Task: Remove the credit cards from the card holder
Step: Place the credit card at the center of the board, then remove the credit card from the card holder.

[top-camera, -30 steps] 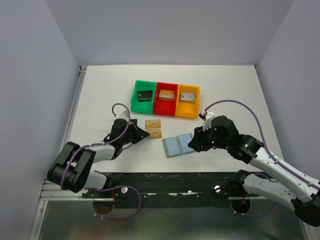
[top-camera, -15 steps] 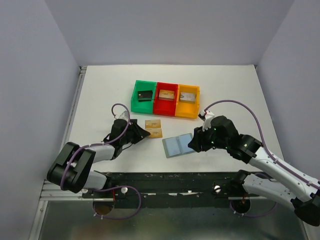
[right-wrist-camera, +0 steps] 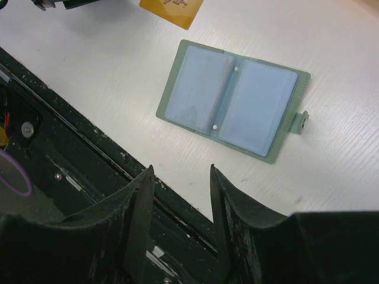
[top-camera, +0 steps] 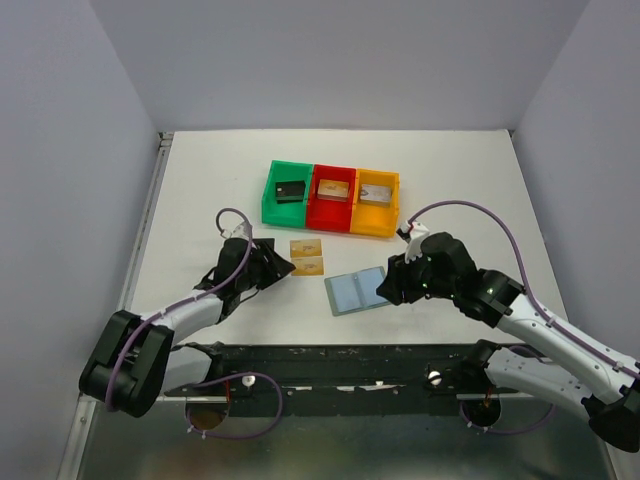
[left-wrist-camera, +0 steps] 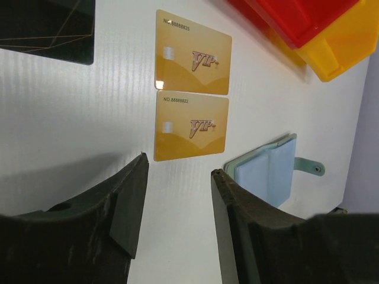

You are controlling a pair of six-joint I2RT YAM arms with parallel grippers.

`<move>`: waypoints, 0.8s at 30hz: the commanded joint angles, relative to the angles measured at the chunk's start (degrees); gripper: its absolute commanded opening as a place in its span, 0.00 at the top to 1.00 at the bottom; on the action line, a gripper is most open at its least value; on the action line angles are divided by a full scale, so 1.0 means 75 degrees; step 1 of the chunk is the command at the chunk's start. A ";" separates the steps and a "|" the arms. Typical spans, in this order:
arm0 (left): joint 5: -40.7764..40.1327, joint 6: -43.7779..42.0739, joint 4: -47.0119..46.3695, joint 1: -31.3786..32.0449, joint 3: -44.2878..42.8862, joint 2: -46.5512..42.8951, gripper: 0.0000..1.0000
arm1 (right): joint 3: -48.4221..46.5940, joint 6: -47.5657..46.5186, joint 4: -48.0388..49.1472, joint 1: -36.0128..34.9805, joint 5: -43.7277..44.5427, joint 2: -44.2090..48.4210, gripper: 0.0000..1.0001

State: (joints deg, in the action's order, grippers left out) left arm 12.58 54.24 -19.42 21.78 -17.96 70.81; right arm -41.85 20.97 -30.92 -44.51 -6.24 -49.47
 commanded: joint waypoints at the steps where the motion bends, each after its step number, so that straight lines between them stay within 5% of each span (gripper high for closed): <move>1: -0.1007 -0.0317 0.1473 -0.0045 -0.0324 -0.0895 0.41 | 0.0130 0.0168 -0.0002 0.0017 0.0654 -0.0001 0.49; 4: -0.1535 -0.0680 0.2200 -0.0021 -0.0605 -0.1459 0.36 | 0.0188 0.0496 -0.0143 0.0029 0.1650 -0.0153 0.46; 7: -0.2050 -0.1043 0.2844 0.0387 -0.0921 -0.1799 0.33 | 0.0259 0.0742 -0.0167 0.0064 0.2085 -0.0364 0.32; 14: -0.4393 -0.1174 0.4322 0.2858 -0.1999 -0.1415 0.17 | 0.0305 0.0848 0.0008 0.0473 0.2297 -0.1418 0.30; 15: -0.4558 -0.1092 0.4602 0.3012 -0.2186 -0.1309 0.08 | 0.0376 0.0883 0.0102 0.0578 0.2250 -0.1535 0.30; 16: -0.4641 -0.0987 0.4860 0.3118 -0.2397 -0.1204 0.01 | 0.0411 0.0860 0.0242 0.0672 0.2204 -0.1606 0.30; 24: -0.3485 -0.0656 0.4327 0.3143 -0.2166 -0.1342 0.01 | -0.0115 0.0743 0.0442 0.1025 0.2039 -0.3035 0.33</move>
State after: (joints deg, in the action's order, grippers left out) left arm -16.75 48.21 14.24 45.17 -36.80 62.52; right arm -40.05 26.52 -29.50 -37.34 8.12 -68.07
